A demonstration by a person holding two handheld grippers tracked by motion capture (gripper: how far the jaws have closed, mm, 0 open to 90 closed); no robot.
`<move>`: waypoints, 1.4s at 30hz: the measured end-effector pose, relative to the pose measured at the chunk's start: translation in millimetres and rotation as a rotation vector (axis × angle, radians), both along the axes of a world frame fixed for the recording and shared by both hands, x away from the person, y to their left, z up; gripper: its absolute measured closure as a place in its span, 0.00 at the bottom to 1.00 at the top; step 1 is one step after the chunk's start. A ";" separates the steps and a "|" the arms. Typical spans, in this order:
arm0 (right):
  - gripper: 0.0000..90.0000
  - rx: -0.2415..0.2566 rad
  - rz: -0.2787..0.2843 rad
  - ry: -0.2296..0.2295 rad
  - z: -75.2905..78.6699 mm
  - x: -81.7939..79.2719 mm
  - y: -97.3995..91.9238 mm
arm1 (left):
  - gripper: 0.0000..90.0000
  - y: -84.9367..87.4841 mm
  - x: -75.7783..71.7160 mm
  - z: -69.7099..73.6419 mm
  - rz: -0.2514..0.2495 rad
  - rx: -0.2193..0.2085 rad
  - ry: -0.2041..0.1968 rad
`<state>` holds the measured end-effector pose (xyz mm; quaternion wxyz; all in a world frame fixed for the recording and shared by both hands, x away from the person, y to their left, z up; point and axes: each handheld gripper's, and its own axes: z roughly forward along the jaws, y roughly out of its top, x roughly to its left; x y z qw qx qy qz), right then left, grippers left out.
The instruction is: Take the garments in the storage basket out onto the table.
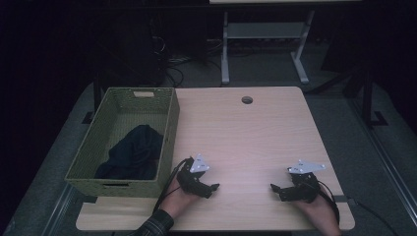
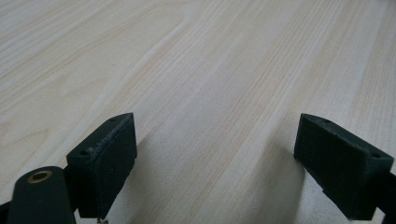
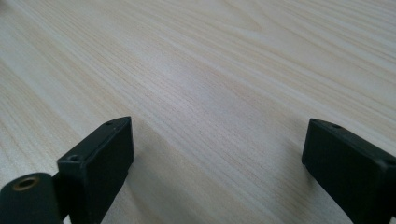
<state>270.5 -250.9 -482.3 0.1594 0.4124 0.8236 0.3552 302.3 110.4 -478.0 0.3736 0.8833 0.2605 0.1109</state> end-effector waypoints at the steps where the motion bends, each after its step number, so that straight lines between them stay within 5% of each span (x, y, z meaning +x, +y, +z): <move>1: 0.10 0.000 0.000 0.000 0.0 0.0 0.0 | 0.14 0.0 0.0 0.0 0.000 0.000 0.000; 42: 0.10 0.002 -0.010 0.005 0.1 -0.9 0.6 | 0.15 -2.7 7.4 8.5 0.013 -0.001 0.033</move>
